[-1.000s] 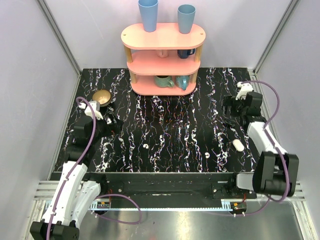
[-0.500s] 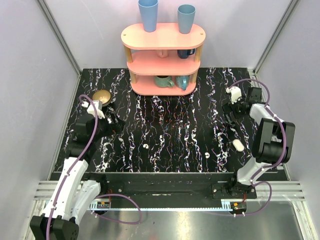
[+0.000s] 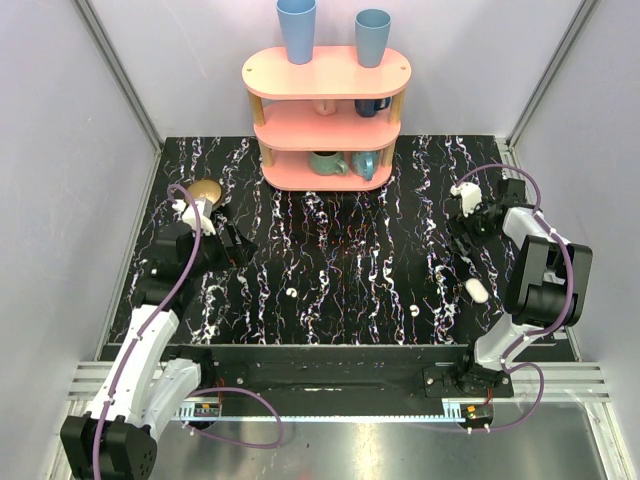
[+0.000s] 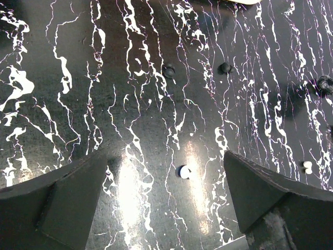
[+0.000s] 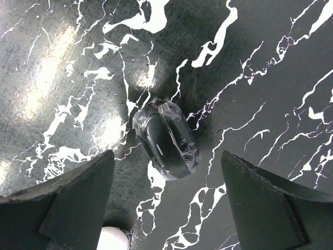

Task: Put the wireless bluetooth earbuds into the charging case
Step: Pick up the charging case from the corner of the board.

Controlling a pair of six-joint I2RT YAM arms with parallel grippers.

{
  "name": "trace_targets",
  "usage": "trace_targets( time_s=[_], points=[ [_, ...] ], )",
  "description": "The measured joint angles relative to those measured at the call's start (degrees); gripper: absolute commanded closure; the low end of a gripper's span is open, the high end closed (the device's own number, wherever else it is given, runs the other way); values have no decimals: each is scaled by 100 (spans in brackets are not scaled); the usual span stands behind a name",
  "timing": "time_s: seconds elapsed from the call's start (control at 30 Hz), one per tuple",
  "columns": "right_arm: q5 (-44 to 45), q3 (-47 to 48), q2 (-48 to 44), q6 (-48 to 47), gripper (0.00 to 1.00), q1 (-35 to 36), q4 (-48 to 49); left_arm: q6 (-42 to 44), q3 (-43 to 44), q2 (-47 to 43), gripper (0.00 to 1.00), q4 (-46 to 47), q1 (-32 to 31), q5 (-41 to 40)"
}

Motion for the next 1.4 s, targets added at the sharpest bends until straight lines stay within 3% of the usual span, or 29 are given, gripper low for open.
trace_targets(
  time_s=[0.4, 1.17, 1.4],
  points=[
    [-201, 343, 520, -264, 18, -59, 2, 0, 0, 24, 1, 46, 0, 55],
    [-240, 181, 688, -146, 31, -61, 52, 0, 0, 144, 1, 111, 0, 166],
    [-59, 85, 614, -37, 42, -66, 179, 0, 0, 173, 1, 116, 0, 197]
  ],
)
